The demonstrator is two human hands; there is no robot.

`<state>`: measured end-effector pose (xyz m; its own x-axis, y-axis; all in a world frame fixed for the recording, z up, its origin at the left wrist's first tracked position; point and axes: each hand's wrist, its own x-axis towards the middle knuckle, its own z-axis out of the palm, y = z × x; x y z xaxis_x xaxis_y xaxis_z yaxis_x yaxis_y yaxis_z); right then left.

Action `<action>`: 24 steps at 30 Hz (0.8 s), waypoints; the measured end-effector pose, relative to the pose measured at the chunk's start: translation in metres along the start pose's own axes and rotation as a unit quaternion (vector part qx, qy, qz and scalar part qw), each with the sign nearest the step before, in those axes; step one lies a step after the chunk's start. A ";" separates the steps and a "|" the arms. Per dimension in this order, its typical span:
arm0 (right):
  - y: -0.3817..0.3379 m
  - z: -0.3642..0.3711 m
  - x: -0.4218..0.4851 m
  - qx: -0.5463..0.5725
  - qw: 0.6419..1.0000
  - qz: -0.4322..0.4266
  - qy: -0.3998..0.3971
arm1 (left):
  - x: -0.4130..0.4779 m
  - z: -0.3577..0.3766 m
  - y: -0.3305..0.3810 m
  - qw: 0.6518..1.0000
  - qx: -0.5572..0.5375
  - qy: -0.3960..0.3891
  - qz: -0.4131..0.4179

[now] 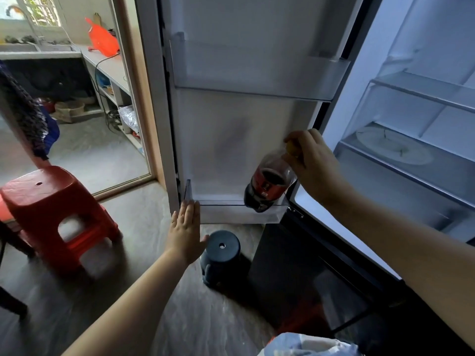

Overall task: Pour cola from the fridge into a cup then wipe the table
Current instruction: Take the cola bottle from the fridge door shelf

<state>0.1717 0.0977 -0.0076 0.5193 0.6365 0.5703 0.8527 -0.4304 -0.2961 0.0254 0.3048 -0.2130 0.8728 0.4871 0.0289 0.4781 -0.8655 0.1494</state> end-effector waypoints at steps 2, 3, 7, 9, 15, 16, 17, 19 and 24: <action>-0.004 0.002 0.000 0.000 1.000 0.001 -0.007 | 0.000 -0.004 0.003 1.000 -0.006 -0.012 -0.004; -0.005 0.003 0.001 0.000 1.000 0.004 -0.008 | 0.000 -0.006 0.004 1.000 -0.010 -0.017 -0.008; -0.009 0.002 0.004 0.014 1.000 0.007 -0.017 | -0.013 -0.015 0.023 0.999 -0.041 -0.033 -0.012; -0.011 0.000 0.001 0.014 1.000 -0.005 -0.022 | -0.022 -0.021 0.041 0.997 -0.080 -0.014 -0.003; -0.032 -0.034 -0.022 0.029 0.998 -0.062 -0.012 | -0.063 -0.053 0.099 0.952 -0.285 0.105 0.021; -0.037 -0.044 -0.027 0.030 0.997 -0.072 -0.012 | -0.073 -0.060 0.108 0.942 -0.310 0.127 0.022; -0.041 -0.055 -0.032 0.033 0.996 -0.078 -0.014 | -0.083 -0.068 0.116 0.932 -0.331 0.147 0.022; -0.051 -0.075 -0.046 0.048 0.995 -0.088 -0.021 | -0.105 -0.083 0.131 0.915 -0.356 0.187 0.027; -0.084 -0.115 -0.083 0.097 0.986 -0.115 -0.067 | -0.166 -0.112 0.155 0.885 -0.381 0.263 0.047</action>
<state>0.0504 0.0073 0.0575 0.3031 0.7872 0.5370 0.9368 -0.1428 -0.3194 -0.0564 0.1030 -0.0841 0.6429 0.5776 0.5030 0.0262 -0.6729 0.7392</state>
